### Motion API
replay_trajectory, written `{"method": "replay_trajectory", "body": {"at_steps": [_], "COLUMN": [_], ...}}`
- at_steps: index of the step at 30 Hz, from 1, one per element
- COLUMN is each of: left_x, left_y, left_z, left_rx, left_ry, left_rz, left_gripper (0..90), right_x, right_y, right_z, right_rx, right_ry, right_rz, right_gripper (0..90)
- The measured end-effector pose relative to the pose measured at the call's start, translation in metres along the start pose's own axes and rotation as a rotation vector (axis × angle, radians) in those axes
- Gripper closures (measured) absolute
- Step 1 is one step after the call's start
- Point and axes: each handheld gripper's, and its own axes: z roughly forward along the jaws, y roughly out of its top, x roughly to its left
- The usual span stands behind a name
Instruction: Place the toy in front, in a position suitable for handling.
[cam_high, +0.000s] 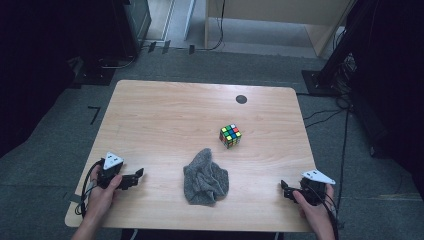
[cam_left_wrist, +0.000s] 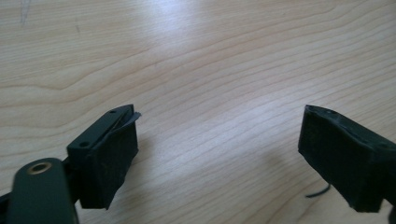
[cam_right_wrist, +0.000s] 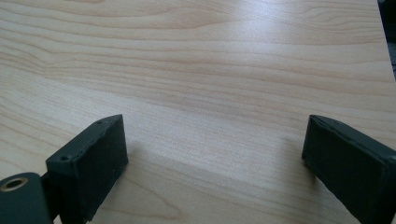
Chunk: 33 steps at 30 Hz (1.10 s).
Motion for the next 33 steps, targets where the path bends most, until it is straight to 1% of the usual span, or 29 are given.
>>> {"method": "replay_trajectory", "body": {"at_steps": [1,2,3,4,5,6,7,9,10,11,12,13,14,15,16,17,18,20,21,22,23,24,26,27,28,29,30,33], "left_x": [-0.004,-0.004,-0.005,-0.007,-0.012,-0.016,-0.021,-0.030,-0.035,-0.040,-0.044,-0.048,-0.051,-0.057,-0.061,-0.061,-0.069,-0.076,-0.076,-0.084,-0.088,-0.088,-0.097,-0.105,-0.105,-0.113,-0.117,-0.123], "left_y": [0.001,0.001,0.003,0.004,0.006,0.008,0.010,0.014,0.017,0.019,0.022,0.025,0.026,0.029,0.030,0.030,0.032,0.035,0.035,0.037,0.038,0.038,0.041,0.043,0.043,0.046,0.046,0.048], "left_z": [-0.002,-0.002,-0.004,-0.004,-0.002,0.000,0.002,0.004,0.004,0.004,0.005,0.005,0.005,0.006,0.007,0.007,0.009,0.011,0.011,0.014,0.015,0.015,0.017,0.018,0.018,0.019,0.020,0.022], "left_rx": [-0.023,-0.023,-0.040,-0.054,-0.076,-0.077,-0.073,-0.080,-0.084,-0.088,-0.083,-0.083,-0.084,-0.085,-0.085,-0.085,-0.079,-0.071,-0.071,-0.072,-0.070,-0.070,-0.070,-0.073,-0.073,-0.074,-0.076,-0.073], "left_ry": [-0.022,-0.022,-0.046,-0.064,-0.101,-0.108,-0.098,-0.100,-0.090,-0.092,-0.109,-0.139,-0.155,-0.183,-0.202,-0.202,-0.227,-0.265,-0.265,-0.291,-0.302,-0.302,-0.325,-0.340,-0.340,-0.361,-0.370,-0.386], "left_rz": [0.006,0.006,0.009,-0.001,-0.019,-0.008,0.004,0.020,0.037,0.043,0.044,0.040,0.038,0.034,0.038,0.038,0.053,0.054,0.054,0.058,0.065,0.065,0.081,0.095,0.095,0.102,0.107,0.118], "left_gripper": [13.3,13.3,13.0,13.0,13.0,13.0,12.6,13.3,13.2,13.3,13.3,13.2,12.3,10.7,10.3,10.1,9.9,9.9,9.9,9.9,9.9,9.6,9.3,9.3,9.2,9.2,9.2,9.1], "right_x": [0.001,0.003,0.003,0.003,0.004,0.004,0.004,0.004,0.004,0.004,0.004,0.004,0.005,0.005,0.005,0.005,0.005,0.005,0.005,0.005,0.005,0.005,0.005,0.005,0.005,0.005,0.005,0.005], "right_y": [0.001,0.002,0.002,0.002,0.004,0.005,0.005,0.005,0.005,0.005,0.004,0.004,0.004,0.004,0.004,0.004,0.004,0.004,0.004,0.004,0.004,0.004,0.004,0.004,0.005,0.005,0.005,0.005], "right_z": [0.001,0.002,0.003,0.003,0.003,0.003,0.003,0.003,0.003,0.003,0.003,0.003,0.004,0.004,0.004,0.004,0.004,0.004,0.004,0.005,0.005,0.005,0.005,0.005,0.005,0.006,0.006,0.006], "right_rx": [0.000,0.001,0.004,0.004,0.018,0.024,0.027,0.028,0.027,0.025,0.022,0.021,0.020,0.020,0.018,0.018,0.016,0.012,0.009,0.008,0.008,0.008,0.007,0.007,0.007,0.007,0.008,0.008], "right_ry": [-0.008,-0.010,-0.015,-0.015,-0.015,-0.017,-0.015,-0.008,-0.008,-0.008,-0.009,-0.010,-0.012,-0.012,-0.013,-0.013,-0.011,-0.008,-0.007,-0.006,-0.006,-0.005,-0.005,-0.004,-0.004,-0.003,-0.003,-0.002], "right_rz": [0.006,0.010,0.013,0.013,0.014,0.015,0.013,0.004,0.005,0.006,0.007,0.008,0.010,0.010,0.010,0.010,0.010,0.007,0.006,0.005,0.004,0.003,0.004,0.003,0.003,0.003,0.003,0.002], "right_gripper": [6.2,5.7,5.0,5.0,4.9,4.9,4.6,4.0,3.9,3.8,3.6,3.4,3.3,3.3,3.2,3.2,3.3,3.3,3.3,3.4,3.4,3.4,3.4,3.4,3.4,3.4,3.4,3.4]}}
